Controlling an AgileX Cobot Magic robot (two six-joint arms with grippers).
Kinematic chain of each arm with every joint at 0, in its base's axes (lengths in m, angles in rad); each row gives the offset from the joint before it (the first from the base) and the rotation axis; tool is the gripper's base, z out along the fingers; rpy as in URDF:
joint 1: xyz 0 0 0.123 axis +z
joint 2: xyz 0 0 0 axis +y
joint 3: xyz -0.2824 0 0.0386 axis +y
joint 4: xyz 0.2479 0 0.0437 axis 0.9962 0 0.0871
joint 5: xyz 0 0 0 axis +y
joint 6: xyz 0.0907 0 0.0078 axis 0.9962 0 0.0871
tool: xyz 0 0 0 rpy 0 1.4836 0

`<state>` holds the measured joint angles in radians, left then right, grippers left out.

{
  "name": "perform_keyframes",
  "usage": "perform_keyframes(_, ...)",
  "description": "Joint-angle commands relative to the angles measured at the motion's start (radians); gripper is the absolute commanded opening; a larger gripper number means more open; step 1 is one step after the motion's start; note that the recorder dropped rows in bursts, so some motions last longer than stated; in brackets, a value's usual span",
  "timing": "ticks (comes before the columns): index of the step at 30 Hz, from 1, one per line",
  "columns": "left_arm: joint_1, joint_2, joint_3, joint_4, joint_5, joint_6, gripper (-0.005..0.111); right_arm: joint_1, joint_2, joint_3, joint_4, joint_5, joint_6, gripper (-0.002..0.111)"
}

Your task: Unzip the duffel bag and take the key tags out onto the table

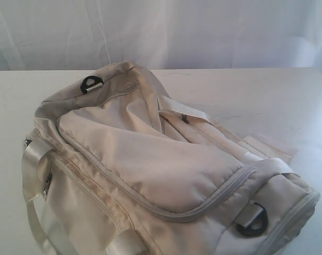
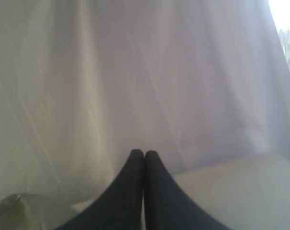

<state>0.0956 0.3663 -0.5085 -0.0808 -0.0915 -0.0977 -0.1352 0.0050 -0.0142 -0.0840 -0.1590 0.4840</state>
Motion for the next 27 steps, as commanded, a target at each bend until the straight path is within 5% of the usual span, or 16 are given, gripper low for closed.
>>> perform_keyframes(1, 0.001, 0.185, -0.178, -0.037, 0.440, 0.010, 0.000, -0.005, -0.005, -0.095, 0.002, 0.371, 0.216, 0.000)
perform_keyframes(6, 0.001, 0.392, -0.377, -0.425, 0.817, 0.555, 0.000, 0.008, 0.091, -0.254, 0.063, 0.516, 0.036, 0.000)
perform_keyframes(9, 0.001, 0.554, -0.506, -0.600, 1.059, 0.746, 0.000, 0.036, 0.218, -0.358, 0.192, 0.620, -0.149, 0.000)
perform_keyframes(14, 0.001, 0.856, -0.775, -0.499, 1.249, 0.716, 0.000, 0.067, 0.502, -0.557, 0.483, 0.984, -0.536, 0.000)
perform_keyframes(19, 0.001, 1.200, -1.139, -0.463, 1.313, 0.637, 0.000, 0.067, 0.678, -0.713, 0.531, 1.242, -0.621, 0.001)
perform_keyframes(21, 0.001, 1.301, -1.234, -0.463, 1.313, 0.636, 0.000, 0.067, 0.703, -0.743, 0.531, 1.261, -0.636, 0.012)
perform_keyframes(22, 0.001, 1.354, -1.277, -0.463, 1.313, 0.655, 0.006, 0.067, 0.717, -0.750, 0.533, 1.269, -0.640, 0.026)
perform_keyframes(25, -0.029, 1.445, -1.293, -0.470, 1.275, 0.673, 0.038, 0.067, 0.738, -0.752, 0.534, 1.292, -0.624, 0.067)
perform_keyframes(27, -0.057, 1.492, -1.293, -0.472, 1.216, 0.716, 0.059, 0.067, 0.749, -0.752, 0.534, 1.297, -0.568, 0.078)
